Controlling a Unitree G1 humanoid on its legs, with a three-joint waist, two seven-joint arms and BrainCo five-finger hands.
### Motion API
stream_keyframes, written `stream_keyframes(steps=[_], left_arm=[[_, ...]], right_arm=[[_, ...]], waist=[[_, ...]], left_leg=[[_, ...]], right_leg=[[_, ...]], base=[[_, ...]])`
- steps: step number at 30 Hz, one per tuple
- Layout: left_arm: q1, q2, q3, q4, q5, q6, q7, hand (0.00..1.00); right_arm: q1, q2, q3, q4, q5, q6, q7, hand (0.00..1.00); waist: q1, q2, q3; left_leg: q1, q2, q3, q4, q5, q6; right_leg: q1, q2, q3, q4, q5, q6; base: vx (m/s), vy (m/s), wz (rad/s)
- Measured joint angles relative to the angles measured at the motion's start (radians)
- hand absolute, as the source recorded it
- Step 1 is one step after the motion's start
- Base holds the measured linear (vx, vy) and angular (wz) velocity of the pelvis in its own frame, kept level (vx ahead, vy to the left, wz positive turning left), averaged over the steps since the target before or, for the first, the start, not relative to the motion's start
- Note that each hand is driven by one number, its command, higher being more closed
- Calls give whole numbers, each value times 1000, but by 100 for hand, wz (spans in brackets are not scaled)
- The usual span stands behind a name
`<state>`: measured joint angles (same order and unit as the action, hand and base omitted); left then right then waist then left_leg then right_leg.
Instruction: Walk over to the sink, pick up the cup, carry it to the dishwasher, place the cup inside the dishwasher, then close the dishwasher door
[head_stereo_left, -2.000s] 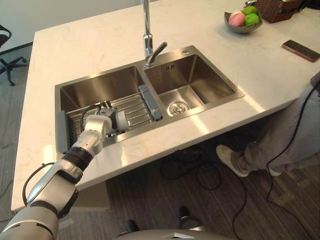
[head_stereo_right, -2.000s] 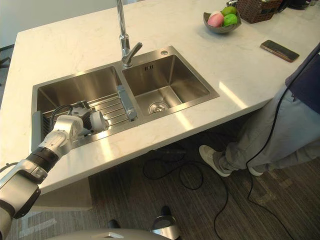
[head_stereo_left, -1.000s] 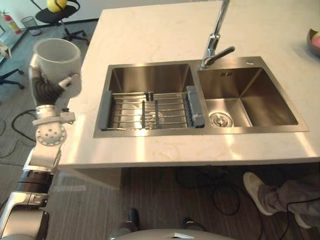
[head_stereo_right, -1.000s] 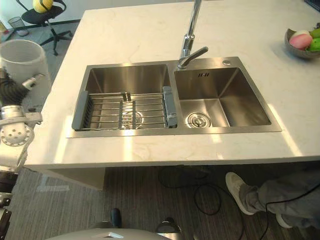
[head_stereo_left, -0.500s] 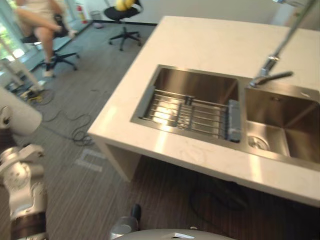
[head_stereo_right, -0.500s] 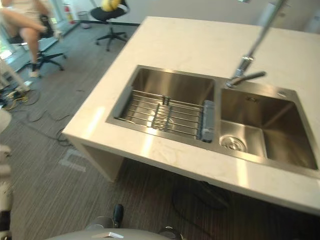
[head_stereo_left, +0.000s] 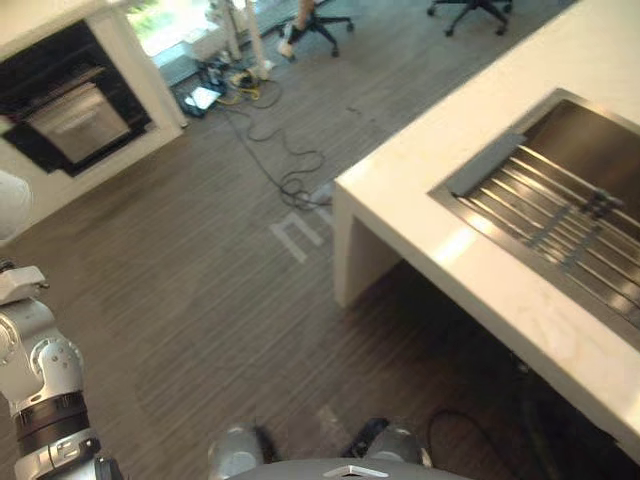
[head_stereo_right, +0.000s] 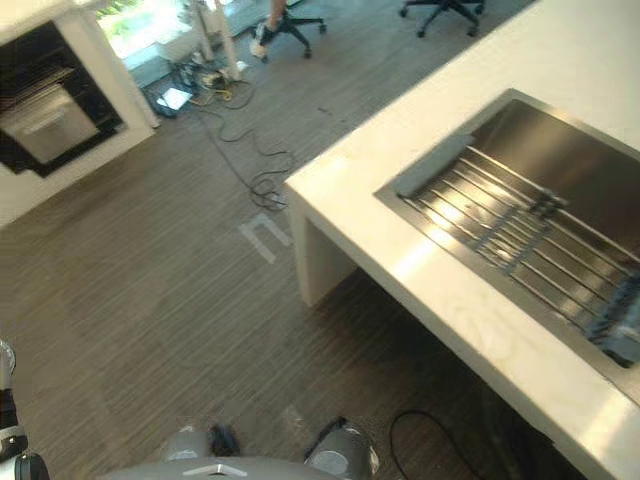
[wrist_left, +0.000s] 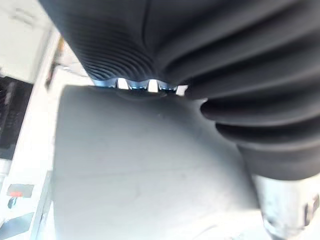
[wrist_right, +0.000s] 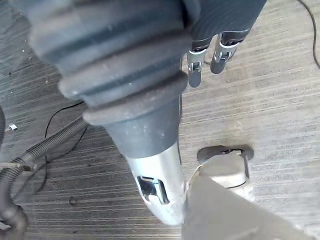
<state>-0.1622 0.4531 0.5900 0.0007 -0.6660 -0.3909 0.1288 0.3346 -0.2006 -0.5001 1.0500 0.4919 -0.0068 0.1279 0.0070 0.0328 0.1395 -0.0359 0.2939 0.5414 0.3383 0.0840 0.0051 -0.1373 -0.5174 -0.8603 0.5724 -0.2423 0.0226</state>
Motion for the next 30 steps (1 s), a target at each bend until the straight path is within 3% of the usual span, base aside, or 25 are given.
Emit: stream_keyframes(steps=[1,3,4,6,7,8,9,10,11,13,14,15,16,17,19,21,28,29,30], left_arm=[[-1,66,14,-34,6,17,-1,100],[-13,160,22,-42,4,43,-3,100],[-9,226,34,-32,-3,73,-2,100],[14,282,45,-4,-40,110,-6,100],[27,277,25,16,-54,119,-30,100],[36,269,-18,42,-87,122,-76,100],[35,254,-38,56,-104,123,-100,100],[24,201,-70,62,-133,131,-134,100],[18,136,-101,59,-139,136,-155,100],[48,29,-121,45,-140,152,-149,100],[62,-3,-126,36,-139,154,-145,100],[95,-51,-151,-6,-135,158,-141,100],[131,-97,-186,-57,-134,160,-150,100],[148,-120,-213,-75,-131,163,-159,100],[201,-162,-254,-97,-73,183,-178,100],[202,-178,-277,-97,-35,196,-177,100],[222,-218,-378,-60,2,196,-199,100],[231,-228,-438,-66,122,195,-206,100],[231,-228,-438,-66,122,195,-206,100]], right_arm=[[-16,-26,-18,39,-2,-8,1,0],[-41,-21,-33,62,-22,-16,2,0],[-63,7,-36,65,-30,-10,-5,0],[-68,65,-36,50,-37,13,-7,0],[-56,89,-46,39,-38,36,-7,0],[-32,121,-56,38,-48,51,-9,0],[-22,136,-65,36,-48,52,-9,0],[-1,152,-66,33,-47,45,-8,0],[18,154,-66,32,-46,29,-5,0],[17,137,-70,23,-46,-5,0,0],[12,130,-63,18,-47,-11,2,0],[2,125,-43,-5,-58,-12,8,0],[-10,114,-13,-15,-66,-8,19,0],[-20,107,-9,-19,-66,-4,22,0],[-79,68,83,-73,-65,38,40,0],[-169,53,174,-95,-12,83,45,0],[-286,92,335,-49,101,118,43,0],[-278,92,361,-11,189,141,36,0],[-278,92,361,-11,189,141,36,0]], waist=[[14,28,-13],[17,40,-20],[27,34,-20],[36,7,-15],[27,-18,-21],[29,-19,-21],[26,-18,-22],[9,-15,-23],[11,-17,-22],[27,-23,-20],[27,-26,-20],[25,-46,-25],[17,-61,-35],[24,-59,-40],[36,-30,-44],[33,-18,-46],[29,-40,-48],[-10,-49,-59],[-10,-49,-59]], left_leg=[[40,-28,-23,-133,-13,-93],[94,-66,-13,-237,-60,-157],[122,-83,-15,-268,-87,-178],[144,-127,-52,-300,-102,-155],[157,-156,-118,-331,-114,-137],[151,-175,-213,-339,-110,-117],[138,-169,-267,-339,-105,-110],[100,-169,-372,-338,-92,-93],[77,-187,-466,-339,-82,-79],[73,-234,-552,-339,-72,-64],[71,-252,-576,-338,-70,-61],[57,-295,-617,-338,-71,-55],[57,-311,-608,-342,-78,-60],[76,-300,-582,-349,-70,-62],[109,-271,-558,-411,-15,-78],[102,-248,-536,-421,-7,-81],[114,-235,-492,-424,-4,-83],[136,-226,-452,-425,-5,-85],[136,-226,-452,-425,-5,-85]], right_leg=[[3,-19,-25,-12,47,12],[47,-22,-55,-50,101,40],[99,0,-56,-121,161,55],[164,4,20,-189,253,31],[188,-4,150,-163,316,-26],[159,4,310,-94,286,8],[163,47,381,-93,206,42],[181,145,483,-111,93,58],[197,219,532,-151,35,72],[197,281,585,-218,-9,82],[193,294,608,-237,-13,73],[182,314,664,-275,4,47],[195,310,677,-294,-13,81],[217,310,660,-308,-7,85],[256,332,633,-366,25,81],[275,367,642,-436,74,71],[305,386,673,-530,135,74],[348,398,692,-619,189,80],[348,398,692,-619,189,80]], base=[[-86,523,94],[-59,458,78],[-38,416,77],[-46,449,102],[17,353,180],[48,291,205],[70,142,252],[49,57,273],[51,51,263],[69,53,164],[57,23,144],[-15,-45,148],[-23,-77,135],[1,-77,89],[41,-37,18],[-33,-36,-21],[-47,-7,-19],[-18,2,-6],[0,0,0]])
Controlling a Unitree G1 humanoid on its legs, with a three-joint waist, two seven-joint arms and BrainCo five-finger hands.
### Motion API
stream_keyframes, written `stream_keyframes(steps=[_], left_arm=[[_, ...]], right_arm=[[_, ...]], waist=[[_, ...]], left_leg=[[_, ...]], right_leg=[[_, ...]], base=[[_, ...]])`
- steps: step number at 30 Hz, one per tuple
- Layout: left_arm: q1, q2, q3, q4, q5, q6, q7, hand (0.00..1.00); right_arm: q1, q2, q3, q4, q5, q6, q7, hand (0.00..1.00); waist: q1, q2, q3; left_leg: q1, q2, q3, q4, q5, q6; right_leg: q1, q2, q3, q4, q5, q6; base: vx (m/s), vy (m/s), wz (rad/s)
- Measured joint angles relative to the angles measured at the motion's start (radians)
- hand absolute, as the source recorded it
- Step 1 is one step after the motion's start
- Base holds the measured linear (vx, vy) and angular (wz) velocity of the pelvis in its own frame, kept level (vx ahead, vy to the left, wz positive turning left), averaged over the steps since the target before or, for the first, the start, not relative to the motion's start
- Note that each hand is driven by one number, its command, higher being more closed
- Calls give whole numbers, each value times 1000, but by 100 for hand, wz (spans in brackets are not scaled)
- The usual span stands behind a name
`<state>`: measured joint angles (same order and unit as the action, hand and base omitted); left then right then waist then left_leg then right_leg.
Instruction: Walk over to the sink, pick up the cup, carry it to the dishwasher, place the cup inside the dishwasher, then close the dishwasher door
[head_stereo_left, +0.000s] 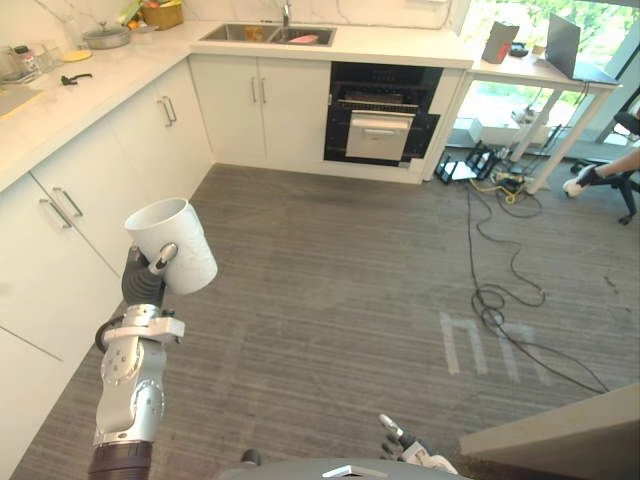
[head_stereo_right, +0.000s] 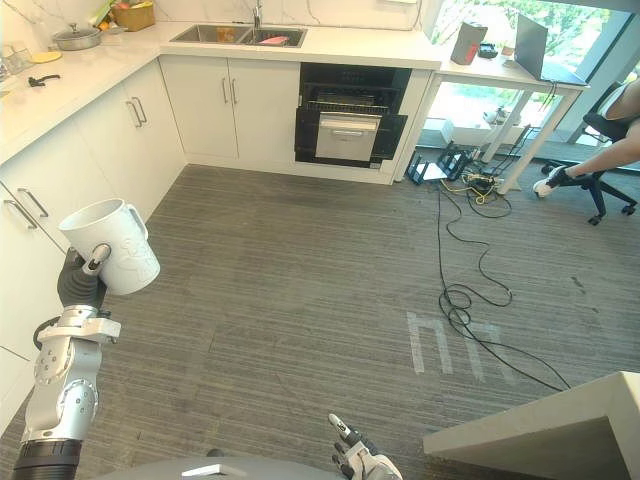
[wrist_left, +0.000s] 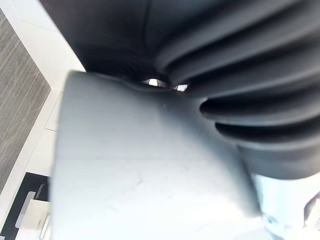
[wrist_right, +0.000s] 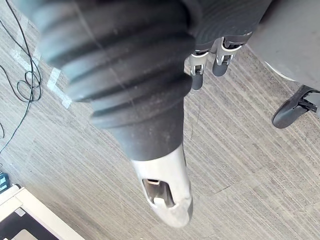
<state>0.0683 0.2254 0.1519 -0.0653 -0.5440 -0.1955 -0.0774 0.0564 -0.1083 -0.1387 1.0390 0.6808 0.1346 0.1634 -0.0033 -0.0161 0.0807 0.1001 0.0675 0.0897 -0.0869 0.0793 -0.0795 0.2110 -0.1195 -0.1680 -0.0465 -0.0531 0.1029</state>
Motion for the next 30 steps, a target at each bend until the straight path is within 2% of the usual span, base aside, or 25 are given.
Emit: stream_keyframes(steps=[6,9,12,14,15,16,17,18,19,20,21,22,23,24,25,26,27,28,29,30], left_arm=[[0,-4,2,0,-3,10,13,100],[0,-23,4,0,-15,63,67,100],[-2,-44,2,1,-21,117,139,100],[-16,-79,-19,2,-21,163,178,100],[-38,-91,-46,4,-20,185,191,100],[-79,-102,-87,26,-15,211,208,100],[-106,-107,-105,44,-11,226,214,100],[-119,-106,-115,48,-11,235,220,100],[-120,-106,-114,48,-13,235,224,100],[-116,-105,-103,50,-18,235,224,100],[-115,-106,-94,51,-22,235,223,100],[-118,-103,-72,53,-22,228,215,100],[-122,-84,-67,53,-22,226,203,100],[-123,-79,-67,53,-21,226,197,100],[-123,-69,-68,53,-21,230,193,100],[-124,-69,-69,53,-22,230,191,100],[-127,-68,-76,50,-44,231,174,100],[-129,-67,-86,32,-69,232,154,100],[-128,-68,-89,26,-84,233,147,100],[-110,-75,-99,-7,-90,234,124,100]], right_arm=[[21,0,-9,0,-6,-3,2,0],[41,-1,-41,1,-21,-5,1,0],[64,5,-123,8,-13,0,-52,0],[87,6,-205,34,-7,2,-79,0],[92,2,-242,39,-11,0,-89,0],[110,-10,-273,38,-24,-3,-101,0],[116,-15,-278,38,-35,-3,-109,0],[119,-17,-278,38,-55,-4,-108,0],[119,-6,-275,38,-61,-6,-103,0],[115,14,-273,38,-59,-15,-89,0],[112,27,-272,38,-59,-21,-79,0],[100,49,-268,36,-58,-32,-70,0],[96,64,-267,33,-59,-46,-62,0],[91,67,-264,26,-60,-49,-62,0],[83,67,-248,-1,-62,-60,-63,0],[82,66,-239,-16,-66,-68,-63,0],[90,66,-220,-45,-84,-73,-66,0],[93,68,-207,-54,-93,-77,-65,0],[99,68,-198,-54,-94,-77,-65,0],[115,70,-178,-59,-95,-76,-65,0]], waist=[[-9,-1,0],[-12,-1,0],[-22,-3,2],[-25,-11,3],[-26,-15,7],[-39,-3,26],[-43,2,36],[-46,-8,39],[-48,-22,41],[-47,-6,50],[-45,-5,50],[-43,-10,55],[-37,-19,70],[-31,-21,77],[-29,-20,85],[-30,-18,87],[-33,-16,90],[-34,-23,99],[-35,-27,101],[-36,-35,97]], left_leg=[[0,-1,5,0,-2,0],[0,-1,16,0,-5,1],[11,-9,25,0,-10,3],[17,-26,57,1,-33,14],[26,-44,71,1,-50,29],[33,-53,55,1,-54,32],[45,-65,45,1,-52,35],[56,-78,43,1,-47,50],[73,-90,18,1,-48,73],[91,-83,-8,7,-49,93],[95,-73,-13,8,-51,97],[88,-53,-32,26,-58,102],[70,-40,-43,68,-80,104],[68,-37,-46,79,-89,104],[70,-36,-49,88,-97,107],[73,-36,-50,86,-102,106],[80,-40,-53,87,-114,105],[90,-49,-50,93,-130,105],[99,-51,-44,103,-142,107],[120,-53,-29,119,-169,99]], right_leg=[[0,1,3,-6,3,0],[0,0,8,-20,12,1],[12,-11,-3,-26,17,2],[-12,-39,-12,53,-26,10],[-28,-70,-28,135,-66,20],[-95,-108,-72,351,-109,10],[-171,-147,-95,539,-104,-13],[-235,-193,-109,698,-72,-75],[-290,-233,-106,840,-1,-148],[-322,-214,-76,885,-59,-109],[-327,-187,-72,869,-104,-93],[-336,-128,-66,783,-153,-74],[-337,-70,-62,648,-160,-62],[-338,-46,-60,574,-152,-53],[-342,-7,-41,421,-104,-36],[-345,11,-23,346,-70,-29],[-352,28,7,223,-4,-7],[-357,20,26,185,22,1],[-355,13,24,189,23,1],[-347,-3,19,214,22,-19]], base=[[0,0,-2],[-1,-1,-9],[-3,-3,-6],[0,48,16],[23,72,53],[-3,90,68],[-27,93,72],[0,127,57],[46,99,55],[94,103,46],[80,71,47],[98,58,45],[67,24,36],[78,-25,17],[71,-42,4],[121,-72,12],[129,-88,21],[169,-135,27],[157,-144,30],[309,-252,24]])
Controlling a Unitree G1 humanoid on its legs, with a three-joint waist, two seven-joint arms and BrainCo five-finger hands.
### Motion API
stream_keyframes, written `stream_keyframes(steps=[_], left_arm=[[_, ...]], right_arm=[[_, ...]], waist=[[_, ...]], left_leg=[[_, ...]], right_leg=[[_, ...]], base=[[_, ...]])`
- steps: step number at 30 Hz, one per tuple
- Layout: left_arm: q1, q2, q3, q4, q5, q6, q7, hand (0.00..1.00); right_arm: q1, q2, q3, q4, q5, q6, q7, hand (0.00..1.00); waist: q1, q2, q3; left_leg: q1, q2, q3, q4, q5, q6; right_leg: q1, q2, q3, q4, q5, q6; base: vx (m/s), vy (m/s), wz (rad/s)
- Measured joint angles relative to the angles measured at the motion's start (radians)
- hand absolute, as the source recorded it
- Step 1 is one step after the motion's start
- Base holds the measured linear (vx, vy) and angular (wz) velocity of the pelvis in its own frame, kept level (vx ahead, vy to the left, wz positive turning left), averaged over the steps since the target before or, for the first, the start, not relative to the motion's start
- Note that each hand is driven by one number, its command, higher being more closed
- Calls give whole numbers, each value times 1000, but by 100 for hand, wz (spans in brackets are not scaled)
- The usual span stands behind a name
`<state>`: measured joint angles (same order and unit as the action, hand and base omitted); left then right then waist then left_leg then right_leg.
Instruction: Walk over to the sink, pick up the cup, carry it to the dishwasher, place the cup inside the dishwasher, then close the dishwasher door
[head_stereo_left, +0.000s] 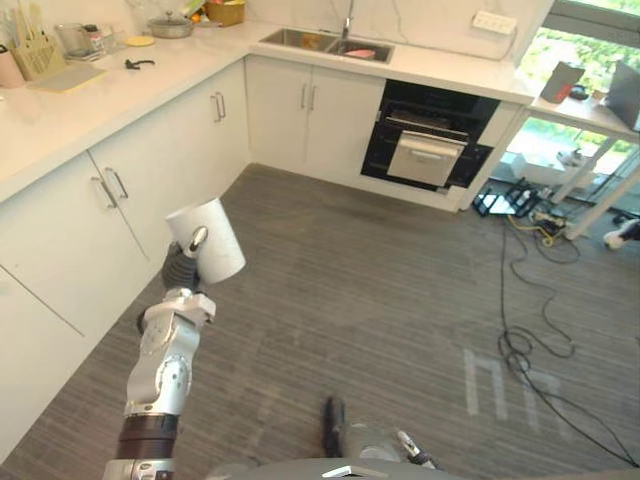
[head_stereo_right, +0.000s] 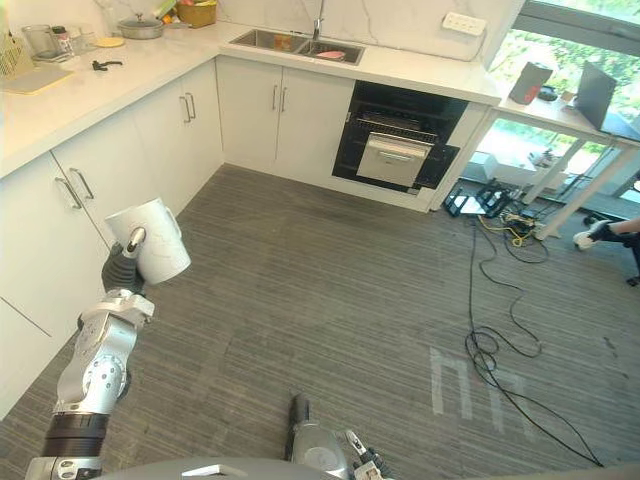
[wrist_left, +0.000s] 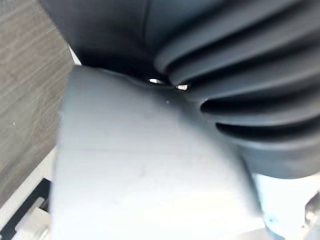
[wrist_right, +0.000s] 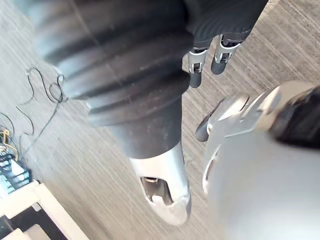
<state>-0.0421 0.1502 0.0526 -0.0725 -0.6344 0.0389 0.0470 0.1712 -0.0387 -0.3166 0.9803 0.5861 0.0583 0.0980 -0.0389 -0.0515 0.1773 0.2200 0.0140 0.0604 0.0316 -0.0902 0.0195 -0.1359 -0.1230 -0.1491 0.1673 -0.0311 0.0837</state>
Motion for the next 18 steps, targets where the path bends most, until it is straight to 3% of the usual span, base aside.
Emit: stream_keyframes(steps=[2,5,6,7,9,10,11,12,13,15,16,17,18], left_arm=[[26,-15,-7,-65,1,-5,-40,100],[86,-33,-38,-119,10,-17,-92,100],[102,-57,-52,-120,11,-17,-97,100],[106,-90,-61,-121,12,-18,-94,100],[109,-115,-66,-133,28,-20,-90,100],[119,-115,-51,-159,43,-22,-75,100],[121,-114,-40,-161,47,-25,-73,100],[131,-114,-16,-161,49,-25,-68,100],[160,-112,26,-159,50,-25,-46,100],[178,-112,62,-158,50,-25,-27,100],[187,-112,89,-157,51,-25,-20,100],[197,-114,107,-157,52,-26,-13,100],[203,-114,112,-158,53,-27,-11,100]], right_arm=[[16,14,4,-33,0,-3,1,0],[55,3,21,-83,1,-32,4,0],[62,0,24,-100,0,-48,5,0],[63,-9,36,-109,0,-66,5,0],[72,-15,40,-139,-5,-97,6,0],[71,-14,47,-144,-25,-141,12,0],[67,-14,59,-144,-32,-155,13,0],[57,-32,71,-143,-35,-168,14,0],[32,-47,93,-144,-29,-187,17,0],[0,-61,122,-149,-11,-199,28,0],[-31,-71,143,-173,-1,-200,28,0],[-53,-77,165,-224,1,-202,24,0],[-65,-79,172,-247,4,-203,21,0]], waist=[[3,2,-8],[-21,49,-59],[-35,77,-75],[-42,79,-73],[-44,102,-83],[-34,115,-82],[-23,125,-79],[-13,131,-78],[4,123,-73],[28,122,-73],[39,118,-69],[40,113,-67],[39,110,-67]], left_leg=[[10,8,0,35,-48,-23],[33,78,-2,29,-104,-52],[-4,108,8,224,-146,-86],[-79,124,20,528,-141,-107],[-149,159,27,759,-14,-140],[-228,235,55,933,137,-109],[-265,266,69,1017,127,-88],[-317,295,82,1124,81,-53],[-383,291,105,1177,4,-21],[-435,277,128,1082,-62,-24],[-452,246,140,904,-98,-42],[-453,195,139,681,-109,-58],[-450,166,137,568,-101,-70]], right_leg=[[6,3,3,34,23,-49],[-7,53,-48,100,22,-66],[3,78,-66,100,-9,-93],[36,96,-75,99,-34,-109],[73,129,-84,96,-69,-121],[116,175,-68,72,-86,-141],[138,195,-57,60,-89,-149],[167,214,-35,44,-95,-158],[222,217,6,14,-102,-175],[260,212,42,-15,-104,-185],[281,199,63,-19,-116,-188],[300,176,83,-16,-138,-179],[308,162,89,-13,-150,-172]], base=[[311,-244,18],[351,-254,27],[508,-281,22],[446,-226,17],[414,-223,-2],[382,-185,-26],[350,-145,-51],[319,-113,-74],[366,-113,-88],[295,-34,-77],[317,55,-62],[340,74,-52],[369,108,-35]])
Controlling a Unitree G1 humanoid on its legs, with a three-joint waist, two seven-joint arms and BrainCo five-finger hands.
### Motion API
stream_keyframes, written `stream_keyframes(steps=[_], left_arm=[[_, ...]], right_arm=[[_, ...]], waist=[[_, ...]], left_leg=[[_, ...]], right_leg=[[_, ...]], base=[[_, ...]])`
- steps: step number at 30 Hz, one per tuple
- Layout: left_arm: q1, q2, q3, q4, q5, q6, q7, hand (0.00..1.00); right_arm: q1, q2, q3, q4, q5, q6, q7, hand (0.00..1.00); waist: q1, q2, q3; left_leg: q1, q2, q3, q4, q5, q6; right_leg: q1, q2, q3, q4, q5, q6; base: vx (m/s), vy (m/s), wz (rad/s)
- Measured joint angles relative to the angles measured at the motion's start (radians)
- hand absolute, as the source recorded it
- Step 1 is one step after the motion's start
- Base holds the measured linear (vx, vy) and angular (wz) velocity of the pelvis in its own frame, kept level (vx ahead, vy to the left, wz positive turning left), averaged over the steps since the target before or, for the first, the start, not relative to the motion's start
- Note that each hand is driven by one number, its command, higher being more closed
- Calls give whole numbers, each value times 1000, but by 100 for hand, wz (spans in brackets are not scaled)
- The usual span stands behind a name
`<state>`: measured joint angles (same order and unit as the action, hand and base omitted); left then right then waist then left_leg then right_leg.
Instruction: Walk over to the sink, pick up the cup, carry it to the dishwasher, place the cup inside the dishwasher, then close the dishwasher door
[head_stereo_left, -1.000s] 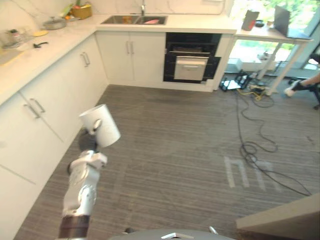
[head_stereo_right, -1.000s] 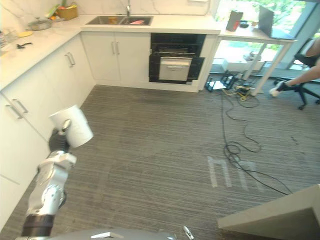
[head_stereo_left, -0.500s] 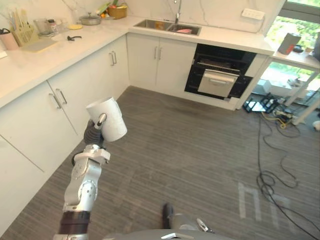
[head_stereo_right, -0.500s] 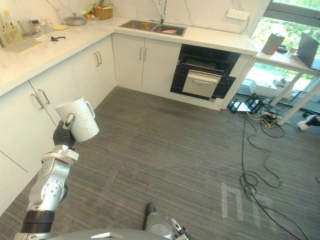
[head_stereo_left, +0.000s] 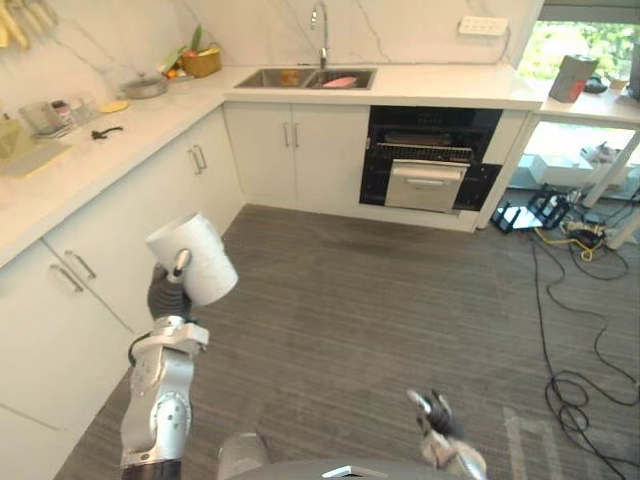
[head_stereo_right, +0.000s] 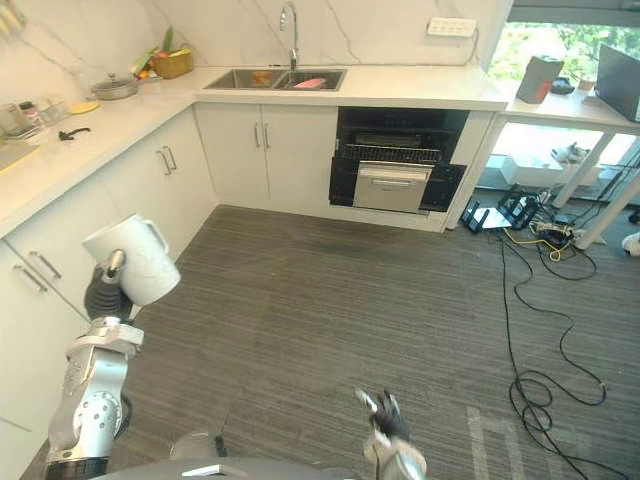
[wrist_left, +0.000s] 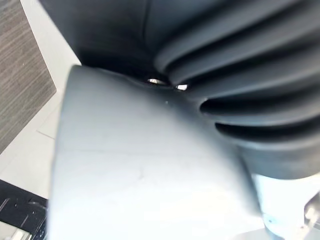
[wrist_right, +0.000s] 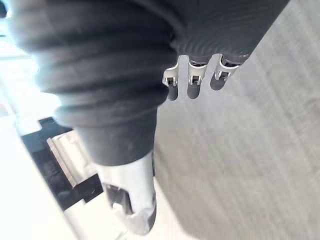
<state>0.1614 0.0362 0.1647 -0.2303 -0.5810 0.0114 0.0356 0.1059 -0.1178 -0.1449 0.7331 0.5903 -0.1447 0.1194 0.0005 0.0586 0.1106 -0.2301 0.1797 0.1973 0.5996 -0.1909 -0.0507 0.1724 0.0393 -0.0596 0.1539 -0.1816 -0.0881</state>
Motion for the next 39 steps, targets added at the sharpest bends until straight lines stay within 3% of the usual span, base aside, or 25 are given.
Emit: stream_keyframes(steps=[2,5,6,7,8,9,10,11,12,13,14,17,21,23,25,27,29,30,31,33,34,36,37,38,39], left_arm=[[45,-15,16,-37,18,0,-2,100],[59,-23,37,-71,30,-2,-35,100],[60,-19,51,-69,29,-9,-57,100],[60,-12,74,-67,34,-10,-69,100],[57,-15,83,-67,36,-10,-70,100],[48,-17,92,-63,36,-10,-69,100],[35,-5,93,-57,36,-10,-69,100],[11,14,93,-41,36,-10,-70,100],[-20,37,90,-21,36,-8,-70,100],[-40,48,83,-15,35,-6,-69,100],[-46,49,73,-14,35,-6,-66,100],[-81,59,9,-14,31,-3,-61,100],[-98,64,-45,-12,37,18,-65,100],[-98,67,-78,-10,38,27,-67,100],[-97,82,-99,-9,38,33,-67,100],[-87,95,-107,-7,38,40,-74,100],[-52,74,-119,-7,38,55,-81,100],[-27,65,-124,-28,38,55,-91,100],[-31,60,-123,-42,39,54,-95,100],[-39,56,-126,-44,38,55,-93,100],[-37,40,-128,-45,37,54,-93,100],[-24,32,-126,-54,37,54,-93,100],[-20,33,-119,-55,36,54,-92,100],[-19,33,-114,-54,35,54,-92,100],[-14,33,-98,-54,33,55,-92,100]], right_arm=[[-37,-13,13,-57,3,0,-24,0],[-31,-21,4,-59,12,5,-46,0],[-26,-17,4,-57,11,22,-59,0],[-27,-7,13,-58,10,42,-69,0],[-27,-7,21,-59,10,46,-74,0],[-29,-9,17,-60,11,64,-82,0],[-32,-6,6,-61,12,79,-86,0],[-26,3,-11,-61,12,92,-86,0],[-14,17,-25,-60,10,105,-85,0],[1,28,-25,-60,0,110,-84,0],[8,35,-25,-60,-9,110,-85,0],[48,71,-24,-64,0,101,-88,0],[89,81,-24,-97,10,85,-87,0],[109,80,-27,-98,11,77,-87,0],[120,80,-28,-98,12,69,-86,0],[124,78,-26,-101,14,61,-84,0],[134,59,-26,-139,15,60,-83,0],[136,47,-26,-188,24,60,-83,0],[133,48,-26,-217,34,61,-82,0],[114,59,-20,-219,40,65,-82,0],[116,73,-24,-246,43,66,-80,0],[131,62,-22,-250,39,66,-75,0],[133,55,-24,-249,32,75,-75,0],[136,45,-22,-249,31,78,-75,0],[134,32,-21,-244,32,80,-75,0]], waist=[[5,11,5],[24,37,19],[28,30,18],[31,-12,2],[29,-39,-4],[27,-64,-9],[29,-83,-2],[29,-107,6],[18,-131,8],[2,-130,11],[-2,-120,17],[-14,-76,41],[-44,-69,54],[-62,-73,60],[-57,-85,62],[-57,-120,58],[-57,-60,41],[-52,-8,25],[-45,23,13],[-46,7,16],[-37,7,27],[-37,19,36],[-34,34,42],[-34,33,47],[-31,32,48]], left_leg=[[3,-68,-1,-378,130,-70],[-23,-41,55,-444,159,-90],[-27,-34,91,-413,227,-36],[-37,-66,128,-342,258,9],[-41,-88,141,-321,248,25],[-38,-121,162,-300,229,85],[-15,-153,171,-301,211,117],[21,-194,175,-303,182,151],[61,-238,167,-302,148,170],[114,-257,150,-304,122,183],[149,-259,138,-310,112,185],[331,-259,57,-418,92,173],[390,-251,-38,-451,42,160],[418,-217,-99,-460,17,124],[458,-201,-121,-482,-5,88],[515,-211,-142,-487,-50,49],[553,-154,-136,-497,-100,58],[562,-105,-106,-498,-133,102],[556,-73,-80,-451,-133,116],[494,-44,-57,-251,-83,43],[394,4,-60,40,17,-9],[217,99,-98,407,240,-103],[110,162,-85,628,234,-69],[65,186,-73,696,220,-32],[17,205,-48,726,189,37]], right_leg=[[46,-35,35,-10,-42,32],[135,-34,39,-35,-107,67],[180,-45,41,-31,-159,84],[206,-101,29,-26,-205,70],[207,-124,14,-2,-205,81],[156,-180,-20,125,-188,134],[108,-218,-36,278,-176,172],[43,-272,-40,468,-139,239],[-34,-329,-31,682,-54,300],[-93,-355,-37,845,-37,307],[-112,-355,-47,894,-40,299],[-222,-361,-153,946,-87,195],[-374,-298,-149,711,-103,164],[-419,-222,-116,381,-12,185],[-410,-206,-118,111,120,200],[-395,-229,-130,0,168,189],[-402,-192,-205,64,212,177],[-412,-158,-238,83,211,176],[-419,-130,-257,106,211,160],[-390,-118,-276,107,208,95],[-323,-97,-285,89,192,59],[-231,-47,-280,42,168,28],[-170,-23,-275,22,150,16],[-140,-16,-271,11,140,13],[-102,-10,-250,-3,127,10]], base=[[413,158,-31],[516,259,-11],[546,279,-2],[596,255,-2],[632,212,1],[648,216,4],[775,277,10],[634,235,25],[718,235,48],[444,116,48],[513,117,40],[445,32,36],[261,-136,66],[286,-217,77],[390,-309,43],[458,-363,22],[552,-384,-10],[493,-288,-46],[481,-289,-45],[421,-340,-29],[460,-356,-28],[424,-218,-22],[402,-171,-17],[401,-179,-26],[233,-96,-41]])
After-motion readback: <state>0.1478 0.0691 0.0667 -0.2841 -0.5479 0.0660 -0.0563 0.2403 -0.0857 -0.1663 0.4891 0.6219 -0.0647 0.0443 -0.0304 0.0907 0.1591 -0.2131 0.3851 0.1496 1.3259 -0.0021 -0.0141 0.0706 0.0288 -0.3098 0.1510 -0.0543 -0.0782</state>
